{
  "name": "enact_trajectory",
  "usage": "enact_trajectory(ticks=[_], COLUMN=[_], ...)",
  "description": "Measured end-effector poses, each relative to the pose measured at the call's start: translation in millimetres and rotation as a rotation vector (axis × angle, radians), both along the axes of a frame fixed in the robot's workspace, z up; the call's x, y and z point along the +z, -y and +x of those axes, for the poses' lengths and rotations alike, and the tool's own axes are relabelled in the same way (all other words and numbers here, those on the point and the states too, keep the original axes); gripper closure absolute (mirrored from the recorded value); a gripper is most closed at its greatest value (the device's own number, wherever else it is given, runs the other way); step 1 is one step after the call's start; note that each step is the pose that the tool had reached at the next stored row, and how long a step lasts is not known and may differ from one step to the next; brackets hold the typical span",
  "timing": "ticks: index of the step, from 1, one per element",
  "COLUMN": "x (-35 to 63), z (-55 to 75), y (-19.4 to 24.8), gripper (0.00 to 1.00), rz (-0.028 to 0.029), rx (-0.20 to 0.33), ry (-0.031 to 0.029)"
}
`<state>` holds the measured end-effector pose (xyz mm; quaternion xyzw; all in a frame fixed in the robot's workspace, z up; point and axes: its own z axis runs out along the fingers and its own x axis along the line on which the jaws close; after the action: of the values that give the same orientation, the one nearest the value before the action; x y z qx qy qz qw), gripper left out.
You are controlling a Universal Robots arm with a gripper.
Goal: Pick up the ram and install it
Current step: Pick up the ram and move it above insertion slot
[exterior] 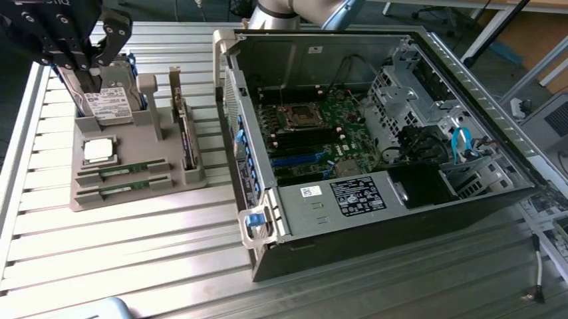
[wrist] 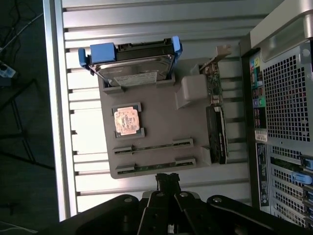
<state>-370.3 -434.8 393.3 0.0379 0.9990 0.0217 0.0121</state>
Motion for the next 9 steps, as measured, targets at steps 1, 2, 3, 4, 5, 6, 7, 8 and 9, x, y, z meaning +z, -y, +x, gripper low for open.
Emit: enact_trajectory(ticks=[1,2,3,4,5,6,7,8,9], x=[0.0,0.0,0.0,0.0,0.0,0.0,0.0,0.0,0.0], z=[0.0,0.0,0.0,0.0,0.0,0.0,0.0,0.0,0.0], y=[0.9,1.7,2.7,3.6,4.4,5.2,6.0,6.7,7.3], gripper=[0.89,0.89,0.89,0.89,0.89,0.89,0.89,0.89,0.89], rz=[0.0,0.0,0.0,0.0,0.0,0.0,0.0,0.0,0.0], rx=[0.0,0.0,0.0,0.0,0.0,0.0,0.0,0.0,0.0], ry=[0.0,0.0,0.0,0.0,0.0,0.0001,0.0,0.0,0.0])
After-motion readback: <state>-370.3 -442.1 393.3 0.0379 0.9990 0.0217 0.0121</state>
